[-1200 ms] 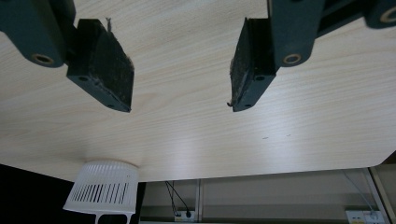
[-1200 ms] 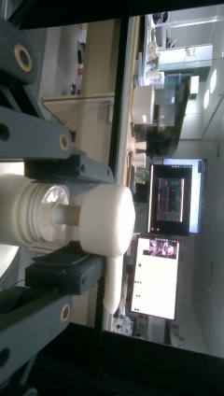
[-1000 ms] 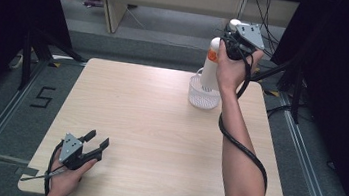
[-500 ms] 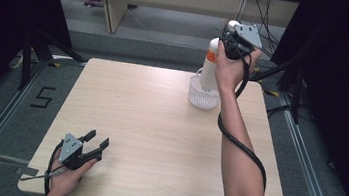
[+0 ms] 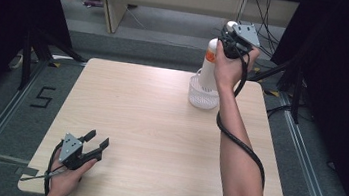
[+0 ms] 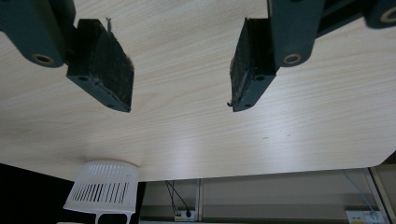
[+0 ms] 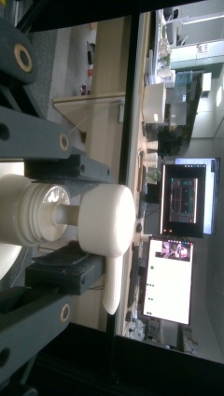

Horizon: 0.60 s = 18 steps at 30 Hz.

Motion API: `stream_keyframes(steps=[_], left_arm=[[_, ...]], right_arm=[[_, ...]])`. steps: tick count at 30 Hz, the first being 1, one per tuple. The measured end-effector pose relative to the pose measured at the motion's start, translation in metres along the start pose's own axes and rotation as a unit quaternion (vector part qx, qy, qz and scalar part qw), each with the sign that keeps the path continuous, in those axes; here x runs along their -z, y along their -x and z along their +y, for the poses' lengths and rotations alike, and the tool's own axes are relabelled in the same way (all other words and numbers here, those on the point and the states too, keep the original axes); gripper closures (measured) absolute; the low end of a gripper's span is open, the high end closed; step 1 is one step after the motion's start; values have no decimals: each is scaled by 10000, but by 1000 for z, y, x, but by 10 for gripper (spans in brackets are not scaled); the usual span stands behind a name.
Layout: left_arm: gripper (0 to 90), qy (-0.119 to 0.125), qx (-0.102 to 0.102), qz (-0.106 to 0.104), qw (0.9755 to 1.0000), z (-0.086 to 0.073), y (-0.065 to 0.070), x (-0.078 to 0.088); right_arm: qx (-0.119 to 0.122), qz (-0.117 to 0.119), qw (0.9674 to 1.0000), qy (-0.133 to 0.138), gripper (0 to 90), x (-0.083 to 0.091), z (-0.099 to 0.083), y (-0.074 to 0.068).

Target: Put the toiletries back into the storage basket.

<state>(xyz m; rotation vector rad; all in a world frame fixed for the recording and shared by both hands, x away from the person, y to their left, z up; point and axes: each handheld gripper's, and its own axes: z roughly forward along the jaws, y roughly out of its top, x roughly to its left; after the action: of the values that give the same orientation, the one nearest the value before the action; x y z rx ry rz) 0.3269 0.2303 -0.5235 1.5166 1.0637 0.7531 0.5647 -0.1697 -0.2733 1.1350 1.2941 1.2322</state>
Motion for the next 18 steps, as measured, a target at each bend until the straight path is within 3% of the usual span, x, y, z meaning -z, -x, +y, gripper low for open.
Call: stream_keyframes(steps=[18], left_arm=[[390,1,2,-13,10000,0,0,0]], right_arm=[[-35,-15,9998,-206,601,-11,-12,-2]])
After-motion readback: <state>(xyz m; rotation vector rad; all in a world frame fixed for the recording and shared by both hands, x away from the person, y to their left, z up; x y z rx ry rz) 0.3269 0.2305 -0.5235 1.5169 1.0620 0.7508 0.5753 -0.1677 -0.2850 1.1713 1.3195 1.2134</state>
